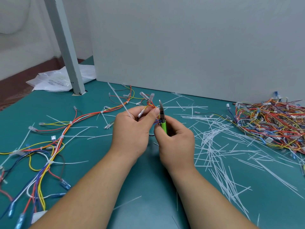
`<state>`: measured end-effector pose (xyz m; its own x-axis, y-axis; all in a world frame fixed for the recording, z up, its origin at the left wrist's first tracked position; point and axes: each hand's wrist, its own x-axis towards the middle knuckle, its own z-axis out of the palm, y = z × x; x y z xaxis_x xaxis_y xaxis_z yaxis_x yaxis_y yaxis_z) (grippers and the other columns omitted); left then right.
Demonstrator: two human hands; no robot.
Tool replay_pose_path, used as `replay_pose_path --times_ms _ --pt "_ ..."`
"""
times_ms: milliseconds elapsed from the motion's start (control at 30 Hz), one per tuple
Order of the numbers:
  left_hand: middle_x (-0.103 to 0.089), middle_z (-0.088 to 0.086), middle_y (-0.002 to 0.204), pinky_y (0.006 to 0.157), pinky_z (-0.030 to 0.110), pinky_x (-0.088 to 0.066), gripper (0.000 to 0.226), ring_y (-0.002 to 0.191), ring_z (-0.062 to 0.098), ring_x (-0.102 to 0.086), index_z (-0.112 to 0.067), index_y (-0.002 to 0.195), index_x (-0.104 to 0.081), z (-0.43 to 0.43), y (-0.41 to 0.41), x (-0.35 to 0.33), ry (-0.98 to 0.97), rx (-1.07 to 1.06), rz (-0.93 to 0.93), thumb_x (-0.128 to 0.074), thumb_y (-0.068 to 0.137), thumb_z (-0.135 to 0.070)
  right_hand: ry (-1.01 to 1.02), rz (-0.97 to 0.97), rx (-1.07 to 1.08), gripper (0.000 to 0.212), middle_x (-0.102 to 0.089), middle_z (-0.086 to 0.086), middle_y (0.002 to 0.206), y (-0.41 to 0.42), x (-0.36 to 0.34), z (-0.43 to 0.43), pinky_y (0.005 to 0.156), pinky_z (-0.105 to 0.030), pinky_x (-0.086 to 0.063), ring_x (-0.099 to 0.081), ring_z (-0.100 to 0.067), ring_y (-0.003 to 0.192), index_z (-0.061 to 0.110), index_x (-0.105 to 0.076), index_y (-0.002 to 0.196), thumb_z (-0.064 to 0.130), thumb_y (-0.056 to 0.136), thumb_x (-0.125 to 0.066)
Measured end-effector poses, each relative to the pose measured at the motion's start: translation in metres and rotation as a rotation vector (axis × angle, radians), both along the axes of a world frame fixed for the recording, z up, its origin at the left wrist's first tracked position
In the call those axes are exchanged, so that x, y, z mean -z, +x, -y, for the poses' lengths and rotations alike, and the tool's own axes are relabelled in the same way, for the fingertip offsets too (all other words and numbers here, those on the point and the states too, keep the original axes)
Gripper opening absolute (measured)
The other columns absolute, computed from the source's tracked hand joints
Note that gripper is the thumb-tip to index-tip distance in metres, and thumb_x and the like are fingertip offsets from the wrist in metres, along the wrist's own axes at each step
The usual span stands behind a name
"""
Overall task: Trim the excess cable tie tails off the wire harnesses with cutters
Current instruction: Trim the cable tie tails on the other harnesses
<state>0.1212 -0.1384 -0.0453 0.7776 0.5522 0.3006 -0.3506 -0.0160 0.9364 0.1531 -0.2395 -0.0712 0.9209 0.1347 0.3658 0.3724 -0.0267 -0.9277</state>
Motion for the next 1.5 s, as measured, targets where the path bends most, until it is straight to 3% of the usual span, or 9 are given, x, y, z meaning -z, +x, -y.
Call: replay_pose_path --times_ms 367,467,600,767,900,1033,1133,1267,1500 --pt "-0.064 -0.016 0.063 0.057 0.013 -0.042 0.018 0.056 -0.001 -0.051 -0.024 0.077 -0.078 -0.005 0.001 -0.001 -0.013 0.015 0.010 -0.072 0.093 -0.017 0.000 0.010 0.013 0.015 -0.046 0.010 0.061 0.001 -0.004 -0.004 0.055 -0.023 -0.036 -0.037 -0.009 0.059 0.016 -0.076 0.085 0.001 0.084 -0.071" --pt "-0.071 -0.012 0.073 0.064 0.018 -0.046 0.013 0.064 0.002 -0.057 -0.025 0.081 -0.080 -0.008 0.002 0.000 -0.042 0.040 0.008 -0.073 0.091 -0.020 -0.039 0.037 -0.009 0.004 -0.045 -0.003 0.063 0.000 -0.005 -0.005 0.058 -0.029 -0.035 -0.037 -0.013 0.061 0.010 -0.072 0.086 0.008 0.089 -0.072" --pt "-0.076 -0.002 0.082 0.071 0.026 -0.051 0.009 0.074 0.009 -0.062 -0.020 0.086 -0.080 -0.010 0.003 0.001 -0.052 0.071 0.015 -0.072 0.087 -0.024 -0.199 0.146 0.013 0.001 -0.052 0.004 0.073 -0.006 -0.008 -0.004 0.066 -0.031 -0.041 -0.050 -0.016 0.071 0.022 -0.068 0.088 0.022 0.087 -0.068" --pt "-0.075 -0.009 0.076 0.066 0.013 -0.047 0.012 0.066 0.001 -0.061 -0.020 0.085 -0.081 -0.013 0.003 0.002 0.005 0.048 0.009 -0.072 0.093 -0.015 -0.254 0.131 -0.133 0.064 -0.057 0.005 0.107 -0.016 -0.010 0.002 0.087 -0.006 -0.038 -0.055 -0.002 0.104 0.040 -0.057 0.130 0.013 0.072 -0.057" --pt "-0.069 -0.014 0.069 0.060 0.011 -0.041 0.011 0.061 -0.001 -0.053 -0.015 0.088 -0.080 -0.018 0.003 0.002 0.044 0.036 -0.003 -0.071 0.094 -0.015 -0.242 0.043 -0.150 0.081 -0.053 0.001 0.112 -0.016 -0.007 0.001 0.089 -0.004 -0.036 -0.052 0.002 0.108 0.034 -0.042 0.156 0.011 0.080 -0.055" --pt "-0.066 -0.014 0.068 0.059 0.012 -0.041 0.011 0.059 0.001 -0.051 -0.019 0.087 -0.080 -0.018 0.003 0.002 0.044 0.041 -0.005 -0.071 0.093 -0.019 -0.183 0.037 -0.026 0.075 -0.059 0.001 0.095 -0.015 -0.007 -0.001 0.079 -0.013 -0.043 -0.055 -0.004 0.083 0.032 -0.058 0.146 0.018 0.073 -0.055" --pt "-0.066 -0.011 0.067 0.061 0.015 -0.043 0.010 0.059 0.003 -0.051 -0.017 0.084 -0.079 -0.017 0.004 0.002 0.036 0.038 -0.005 -0.072 0.092 -0.018 -0.153 -0.002 -0.014 0.053 -0.053 0.004 0.076 -0.016 -0.006 -0.001 0.066 -0.028 -0.042 -0.044 -0.012 0.065 0.029 -0.074 0.121 0.020 0.072 -0.056" --pt "-0.060 -0.018 0.057 0.052 0.006 -0.037 0.011 0.049 -0.003 -0.048 -0.012 0.085 -0.074 -0.011 0.004 0.000 -0.007 0.052 0.017 -0.069 0.094 -0.007 -0.096 -0.038 -0.051 0.024 -0.037 0.005 0.064 -0.015 -0.003 -0.002 0.057 -0.030 -0.032 -0.032 -0.016 0.061 0.019 -0.071 0.094 0.020 0.076 -0.055" --pt "-0.065 -0.017 0.063 0.055 0.008 -0.040 0.010 0.054 -0.003 -0.052 -0.014 0.086 -0.075 -0.007 0.005 0.002 -0.011 0.022 0.010 -0.070 0.094 -0.009 -0.003 -0.071 -0.113 0.024 -0.043 -0.025 0.076 -0.015 -0.002 -0.003 0.057 -0.035 -0.029 -0.031 -0.035 0.068 0.007 -0.070 0.096 0.016 0.079 -0.055"
